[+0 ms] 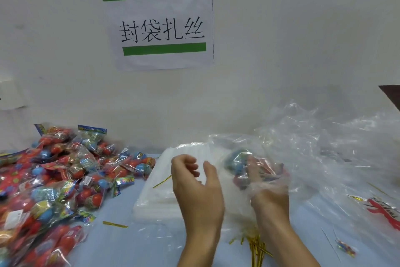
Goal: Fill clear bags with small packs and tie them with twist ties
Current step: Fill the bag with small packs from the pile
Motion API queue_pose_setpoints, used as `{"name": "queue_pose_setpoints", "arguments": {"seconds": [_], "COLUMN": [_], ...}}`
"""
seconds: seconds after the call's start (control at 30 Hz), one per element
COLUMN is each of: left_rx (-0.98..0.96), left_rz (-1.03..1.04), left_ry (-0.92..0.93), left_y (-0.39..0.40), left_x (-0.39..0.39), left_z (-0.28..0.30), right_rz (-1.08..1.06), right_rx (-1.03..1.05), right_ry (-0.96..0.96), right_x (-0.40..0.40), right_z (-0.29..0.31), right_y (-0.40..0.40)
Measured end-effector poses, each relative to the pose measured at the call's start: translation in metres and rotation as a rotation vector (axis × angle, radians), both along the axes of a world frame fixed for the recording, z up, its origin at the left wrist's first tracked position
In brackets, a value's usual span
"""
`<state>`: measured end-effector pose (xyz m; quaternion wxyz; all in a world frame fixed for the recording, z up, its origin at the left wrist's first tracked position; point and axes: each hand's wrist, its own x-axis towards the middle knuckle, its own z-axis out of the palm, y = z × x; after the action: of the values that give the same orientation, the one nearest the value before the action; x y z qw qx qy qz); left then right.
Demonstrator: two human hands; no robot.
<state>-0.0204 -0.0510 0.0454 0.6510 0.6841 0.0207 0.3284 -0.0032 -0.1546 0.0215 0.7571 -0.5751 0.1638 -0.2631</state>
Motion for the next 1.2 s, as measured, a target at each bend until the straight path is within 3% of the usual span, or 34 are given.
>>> {"name": "queue_pose_setpoints", "arguments": {"seconds": [0.07, 0.13, 0.23, 0.33, 0.47, 0.63, 0.77, 0.93, 1.03, 1.1, 1.17, 1.2], "left_rx": [-0.125, -0.293, -0.481, -0.528, -0.329, -0.108, 0.032, 0.253, 0.269, 0.265, 0.29, 0.326], "left_rz": [-0.114, -0.353, -0.63, -0.686, -0.631, -0.493, -0.309, -0.252, -0.222, -0.222, -0.193, -0.158], "left_ry": [0.246, 0.381, 0.441, 0.486, 0.408, 0.412, 0.216, -0.002, -0.015, -0.01, -0.004, -0.009], "left_y": [0.01, 0.013, 0.001, -0.009, -0.011, -0.013, -0.007, 0.001, 0.004, 0.004, 0.004, 0.004], "left_x": [0.01, 0.016, 0.016, 0.015, 0.015, 0.01, 0.006, 0.01, 0.012, 0.013, 0.012, 0.012], "left_z": [-0.006, -0.011, -0.014, -0.019, -0.024, -0.023, -0.016, -0.018, -0.021, -0.021, -0.021, -0.021], "right_rz": [0.1, 0.243, 0.345, 0.305, 0.129, 0.064, 0.046, 0.261, 0.607, 0.729, 0.658, 0.593], "right_rx": [0.274, 0.414, 0.39, 0.263, 0.122, 0.112, 0.095, 0.173, 0.385, 0.536, 0.471, 0.323], "right_ry": [-0.094, -0.142, -0.15, -0.14, -0.099, 0.022, -0.047, -0.045, 0.026, -0.024, -0.045, -0.008], "right_x": [0.0, -0.001, -0.003, -0.008, -0.011, -0.01, -0.003, 0.0, -0.003, -0.006, -0.003, -0.001], "right_z": [0.001, 0.002, 0.0, 0.002, -0.003, -0.012, -0.003, -0.008, -0.009, -0.004, -0.01, -0.016], "right_y": [0.0, 0.002, 0.008, 0.013, 0.005, 0.002, 0.008, 0.01, 0.009, 0.006, 0.001, 0.001]}}
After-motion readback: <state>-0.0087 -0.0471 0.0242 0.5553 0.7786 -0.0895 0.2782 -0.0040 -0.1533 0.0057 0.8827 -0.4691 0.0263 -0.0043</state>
